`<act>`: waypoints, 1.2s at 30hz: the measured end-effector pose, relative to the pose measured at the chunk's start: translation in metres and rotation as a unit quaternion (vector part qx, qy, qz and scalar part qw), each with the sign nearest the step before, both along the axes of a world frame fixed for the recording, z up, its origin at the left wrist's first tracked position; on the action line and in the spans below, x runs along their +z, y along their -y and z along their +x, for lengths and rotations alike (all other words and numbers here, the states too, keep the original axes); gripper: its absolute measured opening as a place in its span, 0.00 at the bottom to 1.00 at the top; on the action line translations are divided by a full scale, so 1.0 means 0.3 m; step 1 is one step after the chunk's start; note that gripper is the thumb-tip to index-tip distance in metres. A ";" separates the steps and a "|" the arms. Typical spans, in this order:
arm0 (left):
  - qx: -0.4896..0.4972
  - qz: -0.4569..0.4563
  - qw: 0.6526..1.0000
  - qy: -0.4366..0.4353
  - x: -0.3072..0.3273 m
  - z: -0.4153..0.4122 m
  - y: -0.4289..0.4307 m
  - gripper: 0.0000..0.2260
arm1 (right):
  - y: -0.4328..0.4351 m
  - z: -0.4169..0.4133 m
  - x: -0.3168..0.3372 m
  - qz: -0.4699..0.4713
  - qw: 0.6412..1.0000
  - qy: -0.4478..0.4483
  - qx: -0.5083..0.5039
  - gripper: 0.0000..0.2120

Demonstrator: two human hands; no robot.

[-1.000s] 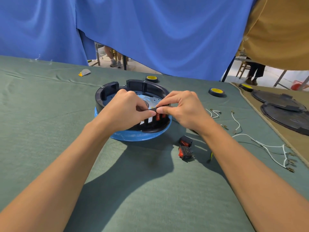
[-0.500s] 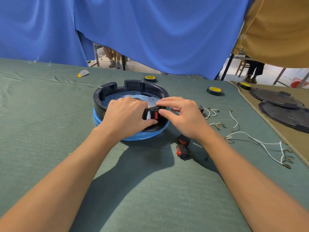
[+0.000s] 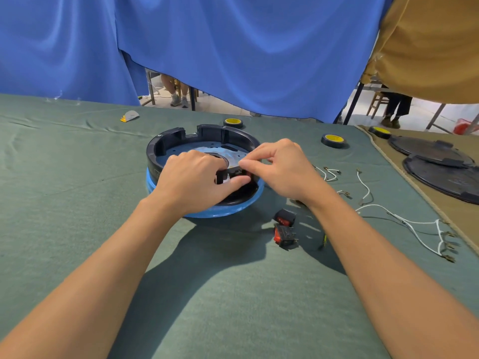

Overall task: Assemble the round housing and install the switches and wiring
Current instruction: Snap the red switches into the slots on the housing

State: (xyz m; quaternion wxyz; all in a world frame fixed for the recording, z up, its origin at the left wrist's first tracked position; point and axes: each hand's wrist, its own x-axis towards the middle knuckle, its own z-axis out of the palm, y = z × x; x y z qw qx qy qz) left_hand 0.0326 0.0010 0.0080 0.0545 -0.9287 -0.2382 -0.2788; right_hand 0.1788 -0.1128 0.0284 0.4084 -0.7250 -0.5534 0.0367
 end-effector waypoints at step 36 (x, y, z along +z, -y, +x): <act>-0.010 -0.059 0.988 0.139 0.002 0.001 0.049 0.09 | 0.206 0.087 -0.078 -0.176 0.972 0.154 -0.011 0.14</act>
